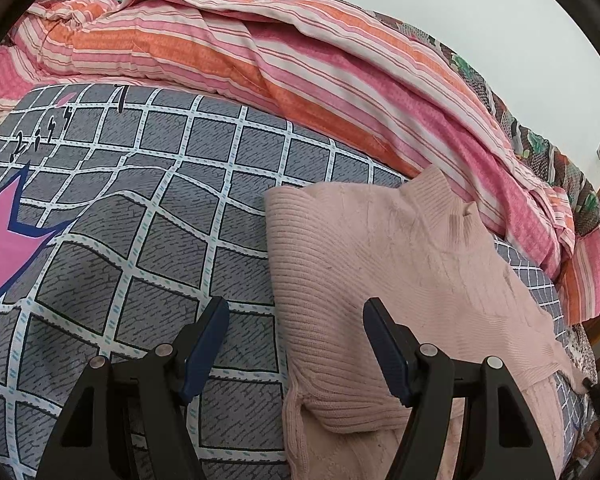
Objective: Fold small clothes
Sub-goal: 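Lift and fold the sleeve across the sweater body, then open the right tool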
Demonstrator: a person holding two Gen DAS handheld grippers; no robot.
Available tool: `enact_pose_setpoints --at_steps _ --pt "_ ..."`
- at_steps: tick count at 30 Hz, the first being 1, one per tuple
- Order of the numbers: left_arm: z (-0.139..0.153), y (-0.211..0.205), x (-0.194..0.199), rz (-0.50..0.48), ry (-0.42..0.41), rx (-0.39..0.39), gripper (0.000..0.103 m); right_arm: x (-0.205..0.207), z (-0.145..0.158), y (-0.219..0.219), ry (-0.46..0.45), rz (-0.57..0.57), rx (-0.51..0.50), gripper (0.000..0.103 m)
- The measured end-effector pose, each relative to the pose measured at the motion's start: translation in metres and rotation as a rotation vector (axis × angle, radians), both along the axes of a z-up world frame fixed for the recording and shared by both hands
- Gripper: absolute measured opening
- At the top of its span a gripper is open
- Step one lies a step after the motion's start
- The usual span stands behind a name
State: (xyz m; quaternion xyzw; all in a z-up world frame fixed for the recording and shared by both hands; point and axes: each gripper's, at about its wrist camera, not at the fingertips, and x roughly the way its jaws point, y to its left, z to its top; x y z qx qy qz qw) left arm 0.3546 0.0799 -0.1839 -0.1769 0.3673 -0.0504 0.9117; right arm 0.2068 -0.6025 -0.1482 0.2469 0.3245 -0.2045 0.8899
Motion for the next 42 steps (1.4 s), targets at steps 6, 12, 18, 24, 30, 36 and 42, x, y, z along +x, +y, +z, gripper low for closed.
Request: enact_pose_setpoints --at_steps 6,12,18,24,30,36,42 --pt "0.003 0.002 -0.002 -0.001 -0.014 -0.016 0.068 -0.002 0.067 0.045 -0.075 0.063 -0.177 0.006" --pt "0.004 0.005 -0.005 0.007 -0.022 -0.029 0.068 0.008 0.122 0.114 -0.112 0.149 -0.303 0.006" --pt "0.015 0.001 -0.016 0.021 -0.006 0.057 0.068 0.026 0.160 0.207 -0.157 0.303 -0.294 0.006" --pt "0.043 0.035 -0.068 0.060 -0.060 0.057 0.068 0.062 0.161 0.325 -0.170 0.481 -0.287 0.006" --pt "0.038 0.060 -0.121 0.093 -0.045 0.200 0.071 0.096 0.121 0.417 -0.127 0.633 -0.209 0.006" --pt "0.018 0.083 -0.160 0.134 0.012 0.224 0.071 0.130 0.058 0.473 -0.026 0.712 -0.164 0.007" --pt "0.023 0.078 -0.161 0.097 0.018 0.180 0.071 0.139 0.027 0.499 0.091 0.833 -0.117 0.045"
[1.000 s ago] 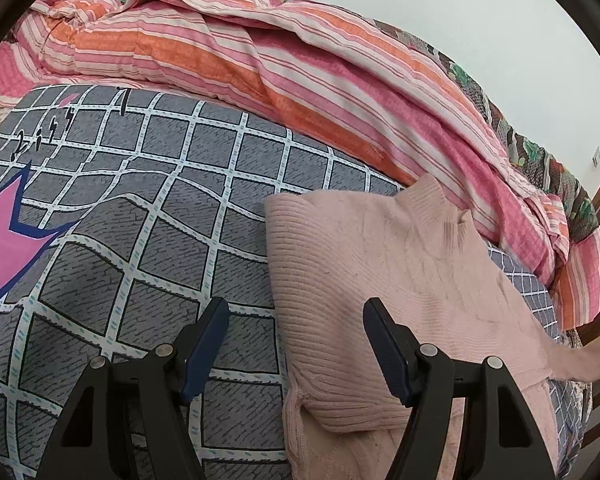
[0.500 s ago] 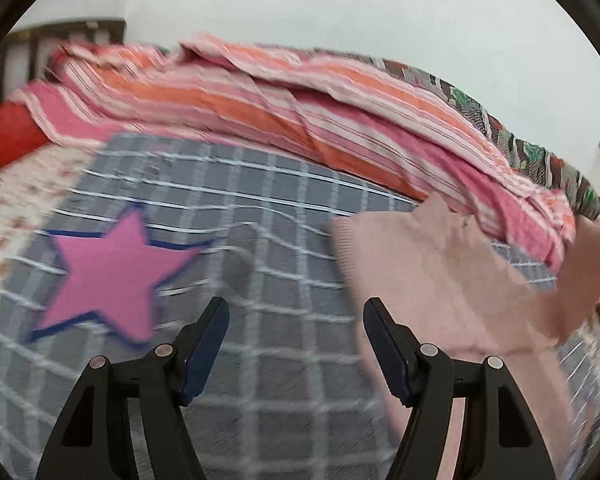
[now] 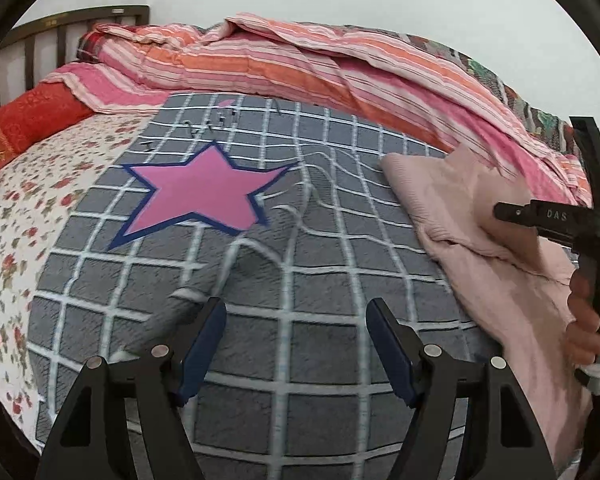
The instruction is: Fold small clothes
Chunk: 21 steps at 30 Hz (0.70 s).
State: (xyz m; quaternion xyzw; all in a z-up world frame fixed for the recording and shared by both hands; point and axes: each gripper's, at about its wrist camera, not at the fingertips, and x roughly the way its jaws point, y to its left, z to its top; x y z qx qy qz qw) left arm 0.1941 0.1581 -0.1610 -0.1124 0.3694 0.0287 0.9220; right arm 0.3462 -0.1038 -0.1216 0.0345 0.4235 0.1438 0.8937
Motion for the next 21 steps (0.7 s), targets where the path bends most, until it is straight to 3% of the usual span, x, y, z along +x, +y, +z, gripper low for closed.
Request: enact_pose_setpoints --at_steps 2,6,9,12,15,18,19,21 --pt "0.003 -0.009 0.007 -0.029 0.001 -0.038 0.071 -0.016 0.012 -0.005 -0.039 0.034 -0.008 0.061" --pt "0.010 -0.039 0.023 -0.148 0.008 -0.127 0.071 -0.059 0.035 -0.048 -0.173 0.057 -0.042 0.074" --pt "0.016 -0.069 0.035 -0.222 0.001 -0.136 0.071 -0.078 0.035 -0.095 -0.196 0.001 -0.055 0.074" --pt "0.018 -0.097 0.050 -0.270 0.000 -0.127 0.071 -0.085 0.019 -0.146 -0.160 -0.102 -0.082 0.074" --pt "0.016 -0.110 0.068 -0.266 0.012 -0.139 0.067 -0.092 -0.001 -0.190 -0.121 -0.182 -0.109 0.074" --pt "0.010 -0.115 0.085 -0.275 0.020 -0.172 0.063 -0.102 -0.017 -0.221 -0.106 -0.237 -0.069 0.074" --pt "0.005 -0.119 0.094 -0.269 0.038 -0.151 0.062 -0.104 -0.022 -0.225 -0.110 -0.248 -0.048 0.074" --pt "-0.004 -0.119 0.104 -0.234 0.069 -0.137 0.052 -0.107 -0.029 -0.232 -0.120 -0.264 -0.018 0.074"
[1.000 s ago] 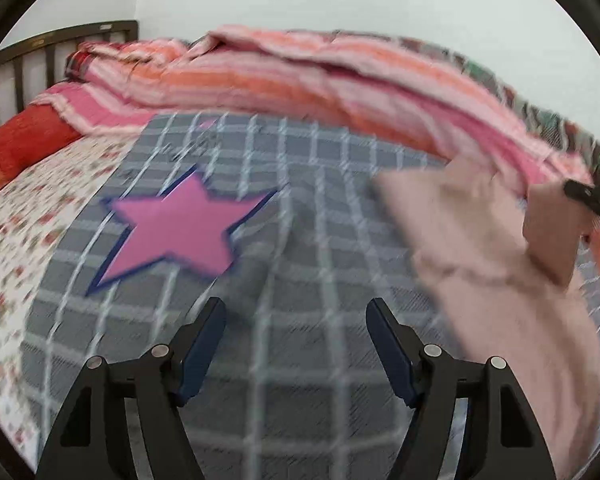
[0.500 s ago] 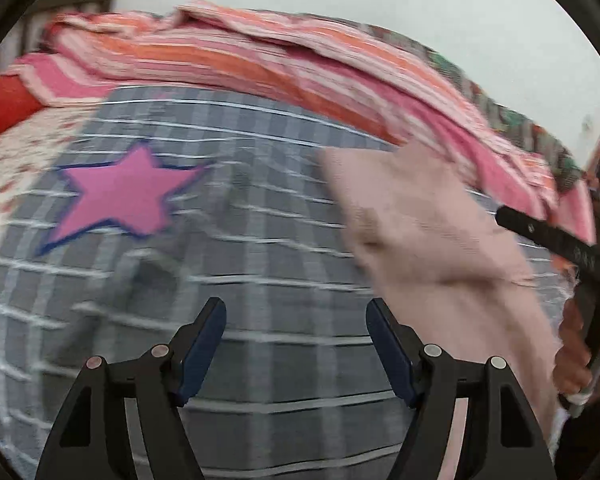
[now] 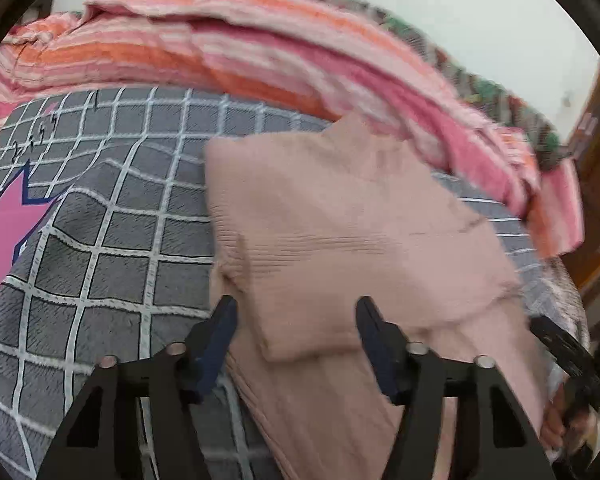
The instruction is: Fold small clothes
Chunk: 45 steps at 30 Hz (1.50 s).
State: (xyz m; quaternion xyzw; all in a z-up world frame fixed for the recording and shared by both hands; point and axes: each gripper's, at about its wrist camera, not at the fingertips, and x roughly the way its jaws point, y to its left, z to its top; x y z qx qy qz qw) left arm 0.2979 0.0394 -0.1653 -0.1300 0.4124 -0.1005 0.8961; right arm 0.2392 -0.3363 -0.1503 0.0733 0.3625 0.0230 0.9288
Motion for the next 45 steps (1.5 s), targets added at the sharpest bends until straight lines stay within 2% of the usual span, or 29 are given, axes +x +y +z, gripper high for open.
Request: enact_pose_setpoints --at_steps 4,6,7,8,9,11,13,16,19,21,23,24,26,28,31,33,34,38,45 --pt "-0.004 0.003 0.009 0.032 0.012 -0.042 0.050 0.004 -0.012 -0.001 0.003 -0.015 0.004 0.074" --pt "-0.003 0.000 0.010 0.028 0.018 -0.030 0.031 0.004 -0.014 -0.001 -0.003 -0.012 0.010 0.074" --pt "0.000 -0.003 0.010 0.021 0.015 -0.012 0.027 0.005 -0.014 -0.002 -0.008 -0.015 0.018 0.074" --pt "0.002 -0.005 0.010 0.017 0.006 0.003 0.014 0.005 -0.015 -0.004 -0.010 -0.022 0.022 0.074" --pt "0.006 -0.006 0.009 0.008 -0.012 0.013 0.008 0.005 -0.015 -0.005 -0.008 -0.027 0.028 0.074" --pt "0.019 -0.004 0.007 0.003 -0.062 0.006 0.006 0.004 -0.012 -0.008 -0.005 -0.025 0.047 0.074" --pt "0.034 -0.002 0.007 0.008 -0.103 -0.002 0.006 0.005 -0.003 -0.011 -0.007 -0.012 0.073 0.074" --pt "0.054 -0.001 0.012 0.003 -0.163 -0.007 0.005 0.010 0.020 -0.014 -0.072 -0.020 0.069 0.074" --pt "0.071 -0.009 0.029 -0.003 -0.212 0.049 0.005 0.030 0.035 -0.011 -0.095 -0.022 0.044 0.074" --pt "0.076 -0.006 0.033 0.013 -0.233 0.047 0.005 0.040 0.039 -0.008 -0.098 -0.020 0.027 0.074" --pt "0.068 -0.004 0.038 0.028 -0.229 0.074 0.005 0.051 0.036 -0.005 -0.095 -0.026 -0.001 0.074" --pt "0.057 -0.005 0.042 0.030 -0.200 0.098 0.005 0.055 0.032 -0.004 -0.085 -0.029 -0.009 0.074" --pt "0.024 -0.004 0.051 0.020 -0.095 0.136 0.005 0.067 0.018 -0.006 -0.027 -0.053 -0.032 0.074" --pt "-0.002 0.001 0.055 0.018 -0.021 0.121 0.006 0.073 0.005 -0.011 0.025 -0.078 -0.030 0.072" --pt "0.000 0.010 0.050 0.027 -0.040 0.060 0.010 0.080 -0.009 -0.019 0.072 -0.099 0.008 0.072" --pt "0.002 0.011 0.050 0.035 -0.054 0.070 0.024 0.082 -0.014 -0.021 0.091 -0.111 0.010 0.072" --pt "0.000 0.010 0.050 0.042 -0.059 0.086 0.026 0.082 -0.015 -0.020 0.094 -0.114 0.003 0.072" --pt "-0.008 0.006 0.047 0.058 -0.085 0.122 0.027 0.082 -0.016 -0.010 0.099 -0.124 -0.063 0.072" --pt "-0.010 -0.003 0.049 0.053 -0.078 0.162 0.030 0.087 -0.016 0.006 0.120 -0.092 -0.153 0.074"
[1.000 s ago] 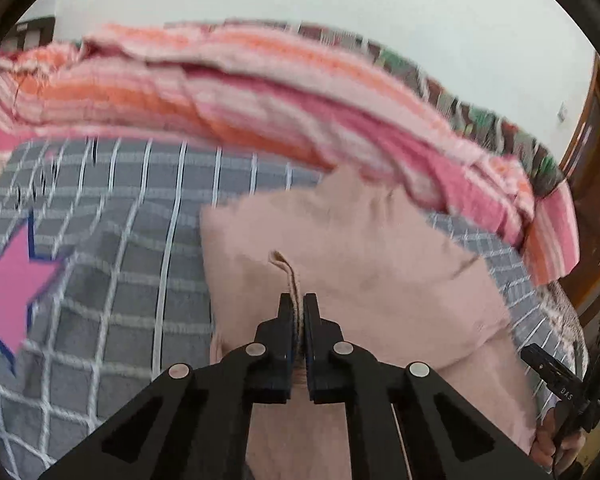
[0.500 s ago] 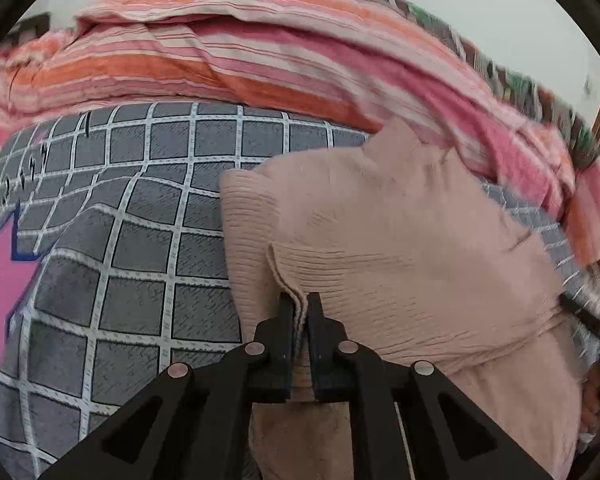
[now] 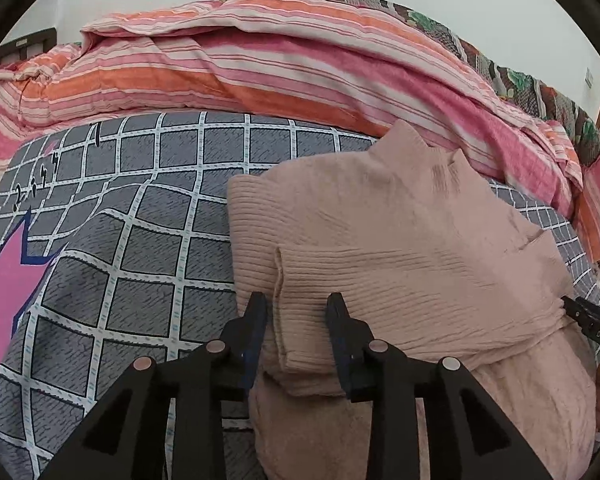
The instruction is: Fold small clothes
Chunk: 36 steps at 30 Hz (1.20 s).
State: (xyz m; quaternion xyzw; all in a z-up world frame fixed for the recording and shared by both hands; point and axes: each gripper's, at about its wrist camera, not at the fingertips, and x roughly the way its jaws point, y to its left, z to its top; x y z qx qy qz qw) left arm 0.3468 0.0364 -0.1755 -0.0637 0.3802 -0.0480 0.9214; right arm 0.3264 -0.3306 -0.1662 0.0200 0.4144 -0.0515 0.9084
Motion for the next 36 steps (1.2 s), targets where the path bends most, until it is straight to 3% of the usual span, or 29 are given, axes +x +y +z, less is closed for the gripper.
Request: enact_pose_setpoints --at_steps 4,11,15,19,24,36 --pt "0.000 -0.003 0.002 -0.005 0.003 0.016 0.031 0.001 0.001 -0.004 0.028 -0.032 0.003 0.088" --pt "0.000 0.000 0.002 -0.016 0.002 0.001 0.031 0.004 -0.004 -0.029 0.043 0.003 0.231 0.098" --pt "0.000 0.001 0.001 -0.018 0.000 -0.012 0.031 0.013 -0.002 -0.020 0.114 0.017 0.145 0.098" --pt "-0.001 0.002 0.001 -0.020 0.004 -0.013 0.031 0.011 -0.003 -0.018 0.083 0.026 0.128 0.098" --pt "-0.001 0.004 0.001 -0.022 0.003 -0.034 0.031 0.004 -0.004 -0.029 0.045 0.005 0.181 0.095" --pt "-0.001 0.000 0.003 -0.024 0.013 -0.021 0.033 0.006 -0.010 -0.017 0.050 0.007 0.081 0.096"
